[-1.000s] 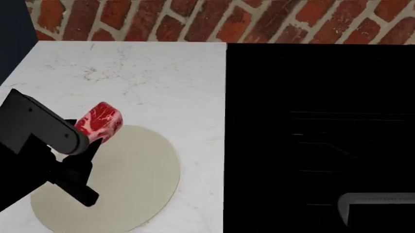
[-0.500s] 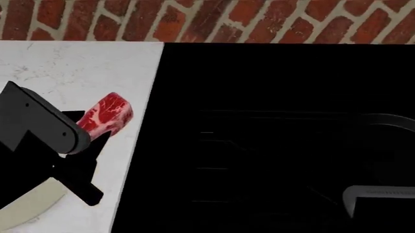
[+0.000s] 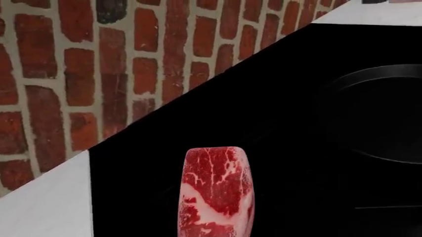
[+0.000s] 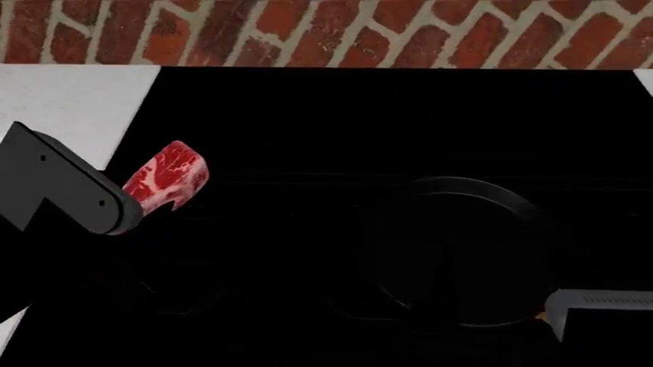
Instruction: Pick the pork loin from the plate and place it in the pan.
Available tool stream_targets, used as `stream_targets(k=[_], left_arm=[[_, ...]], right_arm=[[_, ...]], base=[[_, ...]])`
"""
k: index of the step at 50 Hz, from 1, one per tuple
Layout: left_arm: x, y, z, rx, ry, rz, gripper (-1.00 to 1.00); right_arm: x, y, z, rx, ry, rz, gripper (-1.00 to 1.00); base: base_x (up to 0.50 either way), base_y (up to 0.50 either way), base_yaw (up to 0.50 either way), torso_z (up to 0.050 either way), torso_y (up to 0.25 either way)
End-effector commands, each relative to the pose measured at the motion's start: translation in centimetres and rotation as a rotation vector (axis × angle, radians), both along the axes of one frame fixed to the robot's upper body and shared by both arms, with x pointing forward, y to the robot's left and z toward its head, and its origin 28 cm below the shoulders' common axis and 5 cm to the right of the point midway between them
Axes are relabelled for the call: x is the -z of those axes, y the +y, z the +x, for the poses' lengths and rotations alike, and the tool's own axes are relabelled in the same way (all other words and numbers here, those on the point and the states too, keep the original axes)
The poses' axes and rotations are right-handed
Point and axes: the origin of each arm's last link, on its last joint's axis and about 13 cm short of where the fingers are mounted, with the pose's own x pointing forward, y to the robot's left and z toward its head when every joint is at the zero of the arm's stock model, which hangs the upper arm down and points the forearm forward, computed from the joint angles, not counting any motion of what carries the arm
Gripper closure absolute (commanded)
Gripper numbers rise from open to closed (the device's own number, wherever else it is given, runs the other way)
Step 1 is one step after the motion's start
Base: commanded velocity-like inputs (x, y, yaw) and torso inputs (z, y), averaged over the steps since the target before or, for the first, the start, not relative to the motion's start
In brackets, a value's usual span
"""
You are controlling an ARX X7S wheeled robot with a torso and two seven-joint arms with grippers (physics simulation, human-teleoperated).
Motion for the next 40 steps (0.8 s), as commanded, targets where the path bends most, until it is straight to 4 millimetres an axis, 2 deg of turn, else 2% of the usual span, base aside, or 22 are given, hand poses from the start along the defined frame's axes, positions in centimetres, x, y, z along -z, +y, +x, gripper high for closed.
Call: stream_targets(k=[1, 30, 35, 40], left_arm=[[-1.3, 0.2, 0.6, -0.005, -0.072, -0.068, 1.0], [-1.2, -0.2, 1.0, 0.01, -0.057, -0.066, 1.0], [-1.1, -0.6, 1.5, 0.025, -0.045, -0.059, 1.0], [0.1, -1.7, 3.0, 0.064, 0.004, -0.025, 1.0]], right_arm=[[0.1, -0.2, 0.0, 0.009, -0.01, 0.018, -1.0], [0.1, -0.2, -0.1, 0.012, -0.008, 0.02, -1.0], [0.0, -0.1, -0.3, 0.01, -0.019, 0.003, -1.0], [0.1, -0.2, -0.5, 0.014, -0.016, 0.005, -1.0]], base=[[0.0, -0.5, 0.0, 0.0, 0.0], [0.0, -0.5, 0.0, 0.001, 0.002], [0.0, -0.07, 0.0, 0.0, 0.0], [0.0, 0.0, 0.0, 0.0, 0.002]])
